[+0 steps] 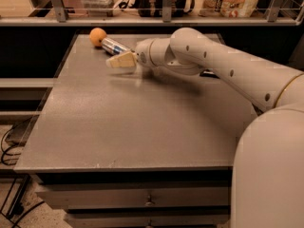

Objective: Move redbull can near orange

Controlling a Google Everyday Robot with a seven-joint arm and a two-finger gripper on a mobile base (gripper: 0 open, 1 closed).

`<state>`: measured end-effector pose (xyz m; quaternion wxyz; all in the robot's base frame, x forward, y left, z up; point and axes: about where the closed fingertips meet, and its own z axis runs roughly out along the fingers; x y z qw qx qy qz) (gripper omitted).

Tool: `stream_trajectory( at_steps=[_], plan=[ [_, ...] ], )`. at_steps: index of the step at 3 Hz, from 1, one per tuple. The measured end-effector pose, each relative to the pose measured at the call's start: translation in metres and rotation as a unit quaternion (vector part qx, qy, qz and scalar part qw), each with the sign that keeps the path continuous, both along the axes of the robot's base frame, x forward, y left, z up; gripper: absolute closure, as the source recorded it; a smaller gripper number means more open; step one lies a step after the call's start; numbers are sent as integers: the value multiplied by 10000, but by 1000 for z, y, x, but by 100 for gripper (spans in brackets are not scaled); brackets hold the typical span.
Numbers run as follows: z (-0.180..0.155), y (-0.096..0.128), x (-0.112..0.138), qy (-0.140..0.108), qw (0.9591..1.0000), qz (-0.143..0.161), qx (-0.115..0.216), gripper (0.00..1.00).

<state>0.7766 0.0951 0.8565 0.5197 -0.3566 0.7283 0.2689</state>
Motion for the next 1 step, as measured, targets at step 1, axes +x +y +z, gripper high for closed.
stream_trajectory(
  at_steps=[1],
  plan=[
    [0, 0, 0, 2, 10000, -1, 17, 0]
  ],
)
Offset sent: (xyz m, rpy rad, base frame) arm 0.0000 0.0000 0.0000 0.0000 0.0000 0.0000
